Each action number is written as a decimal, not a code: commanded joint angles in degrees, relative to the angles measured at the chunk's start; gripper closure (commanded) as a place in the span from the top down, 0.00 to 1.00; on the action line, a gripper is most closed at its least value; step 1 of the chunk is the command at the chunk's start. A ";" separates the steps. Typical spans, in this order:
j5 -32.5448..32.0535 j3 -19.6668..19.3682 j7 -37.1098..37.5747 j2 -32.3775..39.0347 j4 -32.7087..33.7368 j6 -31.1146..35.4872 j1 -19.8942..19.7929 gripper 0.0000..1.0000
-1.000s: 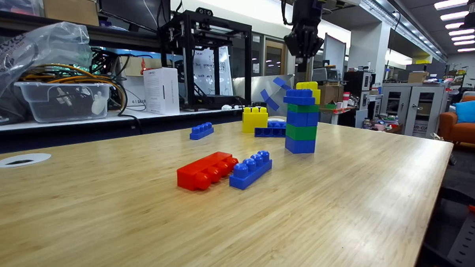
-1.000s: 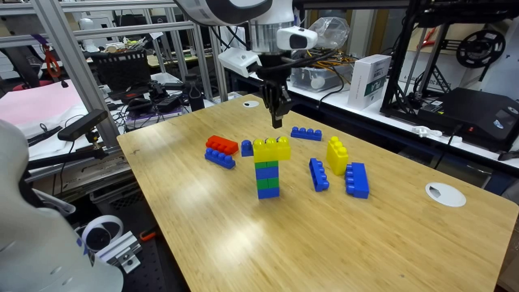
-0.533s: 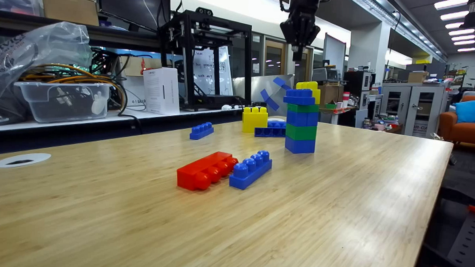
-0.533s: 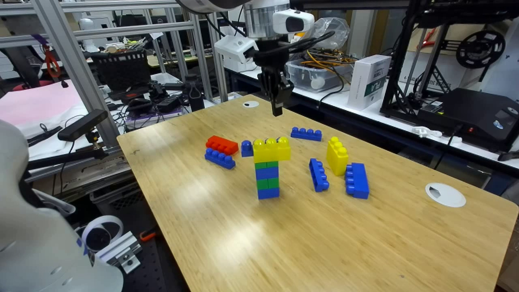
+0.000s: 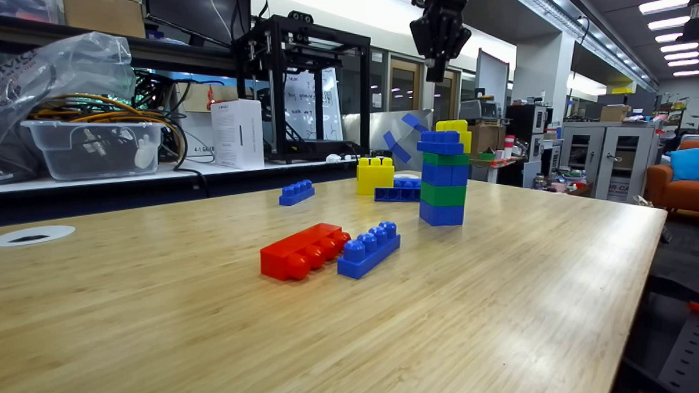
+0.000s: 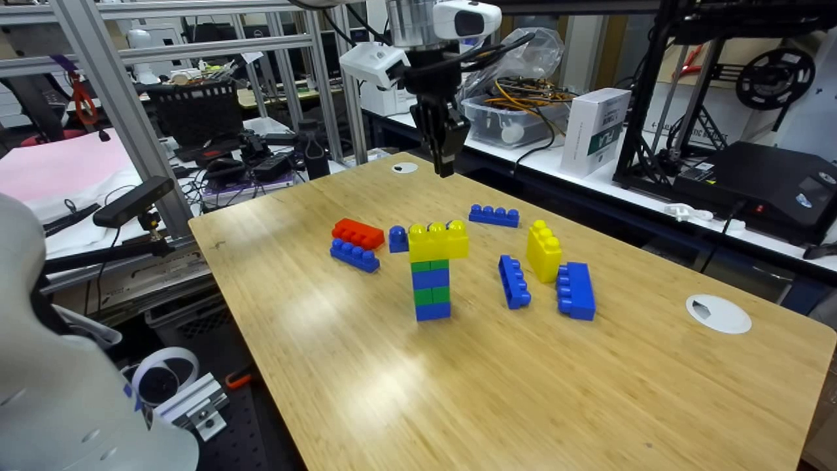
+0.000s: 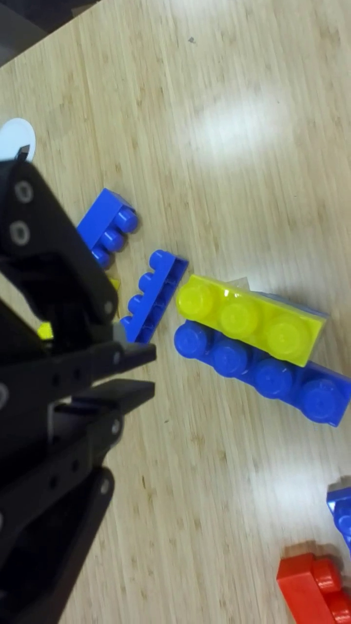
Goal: Pick the yellow block and put it on the green block
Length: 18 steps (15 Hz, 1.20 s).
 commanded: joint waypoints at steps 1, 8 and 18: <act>0.89 0.21 -0.27 -0.08 0.47 -2.47 0.27 0.47; 0.94 0.60 -0.36 -0.08 0.31 -4.30 0.87 0.95; 0.83 0.92 -0.08 -0.01 0.10 -3.67 0.87 1.00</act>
